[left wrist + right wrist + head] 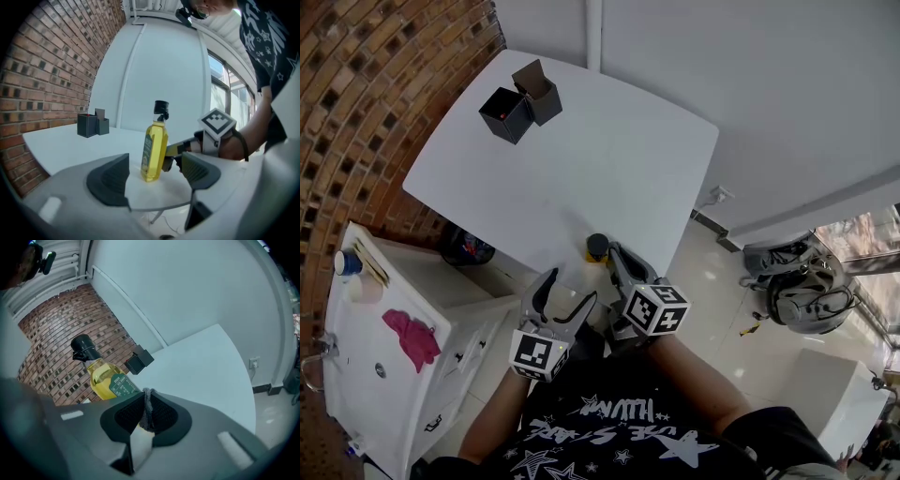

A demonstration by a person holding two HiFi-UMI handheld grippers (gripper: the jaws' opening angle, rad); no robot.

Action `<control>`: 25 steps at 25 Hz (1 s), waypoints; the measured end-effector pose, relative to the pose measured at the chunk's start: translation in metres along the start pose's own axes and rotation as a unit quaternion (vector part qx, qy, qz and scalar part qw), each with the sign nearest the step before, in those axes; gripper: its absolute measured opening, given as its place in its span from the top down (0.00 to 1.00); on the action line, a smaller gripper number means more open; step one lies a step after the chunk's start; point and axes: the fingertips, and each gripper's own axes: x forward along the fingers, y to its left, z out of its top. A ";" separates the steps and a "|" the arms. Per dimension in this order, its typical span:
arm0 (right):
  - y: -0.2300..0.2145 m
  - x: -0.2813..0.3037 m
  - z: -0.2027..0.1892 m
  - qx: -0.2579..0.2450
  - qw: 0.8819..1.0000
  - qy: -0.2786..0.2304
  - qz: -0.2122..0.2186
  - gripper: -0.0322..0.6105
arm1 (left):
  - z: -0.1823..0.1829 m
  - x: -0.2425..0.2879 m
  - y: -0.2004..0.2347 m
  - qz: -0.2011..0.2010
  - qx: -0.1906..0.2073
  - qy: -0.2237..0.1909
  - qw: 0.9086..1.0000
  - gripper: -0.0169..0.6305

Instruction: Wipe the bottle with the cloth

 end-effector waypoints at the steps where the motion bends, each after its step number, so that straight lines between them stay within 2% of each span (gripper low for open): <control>1: -0.001 0.001 -0.002 0.005 1.000 0.004 0.000 0.89 | 0.002 0.000 0.001 0.001 0.000 -0.001 1.000 0.43; 7: -0.006 0.004 -0.012 -0.003 1.000 0.029 -0.007 0.89 | -0.001 0.001 0.002 0.001 0.004 0.001 1.000 0.43; 11: -0.008 -0.002 -0.003 -0.003 1.000 0.017 -0.009 0.89 | -0.004 0.005 -0.002 0.005 0.016 0.011 1.000 0.43; 15: -0.019 -0.021 0.021 -0.003 1.000 -0.017 -0.020 0.89 | -0.010 0.014 0.003 0.068 0.037 0.016 0.997 0.43; 20: -0.044 -0.046 0.045 0.002 0.998 -0.044 -0.042 0.89 | -0.012 0.044 -0.003 0.140 0.074 0.009 0.987 0.43; 25: -0.054 -0.057 0.047 0.001 0.998 -0.038 -0.039 0.89 | -0.006 0.063 0.004 0.213 0.054 0.010 0.976 0.43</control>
